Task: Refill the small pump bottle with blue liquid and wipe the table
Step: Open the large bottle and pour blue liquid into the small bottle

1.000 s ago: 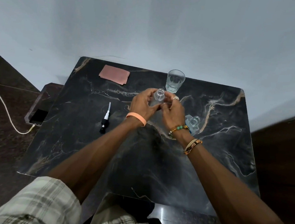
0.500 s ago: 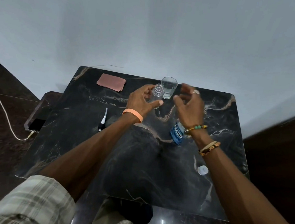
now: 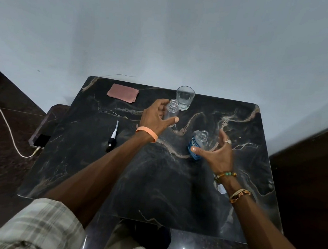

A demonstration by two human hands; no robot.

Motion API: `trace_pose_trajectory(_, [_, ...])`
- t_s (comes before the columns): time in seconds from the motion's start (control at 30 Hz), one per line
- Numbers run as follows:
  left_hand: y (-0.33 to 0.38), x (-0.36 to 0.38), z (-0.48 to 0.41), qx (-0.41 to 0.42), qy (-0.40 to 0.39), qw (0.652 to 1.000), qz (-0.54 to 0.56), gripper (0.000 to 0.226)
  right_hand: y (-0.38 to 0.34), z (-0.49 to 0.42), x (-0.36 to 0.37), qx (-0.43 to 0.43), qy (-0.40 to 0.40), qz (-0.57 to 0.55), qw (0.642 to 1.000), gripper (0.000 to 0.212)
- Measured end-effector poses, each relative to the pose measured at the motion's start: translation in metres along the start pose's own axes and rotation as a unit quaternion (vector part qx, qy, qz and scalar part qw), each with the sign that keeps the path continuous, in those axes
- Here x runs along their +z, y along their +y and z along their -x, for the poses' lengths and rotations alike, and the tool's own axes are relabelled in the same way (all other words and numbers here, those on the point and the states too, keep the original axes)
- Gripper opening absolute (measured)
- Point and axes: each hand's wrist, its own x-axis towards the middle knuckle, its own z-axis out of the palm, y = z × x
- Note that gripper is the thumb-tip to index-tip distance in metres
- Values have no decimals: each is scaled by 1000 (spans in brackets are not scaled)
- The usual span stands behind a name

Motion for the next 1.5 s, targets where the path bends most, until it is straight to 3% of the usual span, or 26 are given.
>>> trace_pose_trajectory(0.07, [-1,1,3,-13,3,1000,-3,60,13,2,11,18,-2,-4,1000,127])
trace_pose_trajectory(0.23, [-1,1,11,-26,9,1000,-2,58,37,5,35,38,20,-5,999,73])
trace_pose_trajectory(0.3, [0,-1,13,-30,15,999,0,56,40,6,41,38,36,-8,999,62])
trace_pose_trajectory(0.47, [1,-11,14,-41,18,999,7,51,43,2,50,53,46,-20,997,64])
trace_pose_trajectory(0.87, [8,-30,-12,-46,25,998,26,51,20,-1,56,39,52,-64,996,47])
trace_pose_trajectory(1.1, [36,-58,-64,6,4,1000,23,55,-63,-17,49,-34,83,-55,994,28])
trace_pose_trajectory(1.27, [68,-80,-96,58,3,998,22,51,-143,-33,37,-106,94,-7,990,53])
trace_pose_trajectory(1.5, [109,-100,-121,110,-5,993,33,53,-233,-40,10,-169,136,29,976,46])
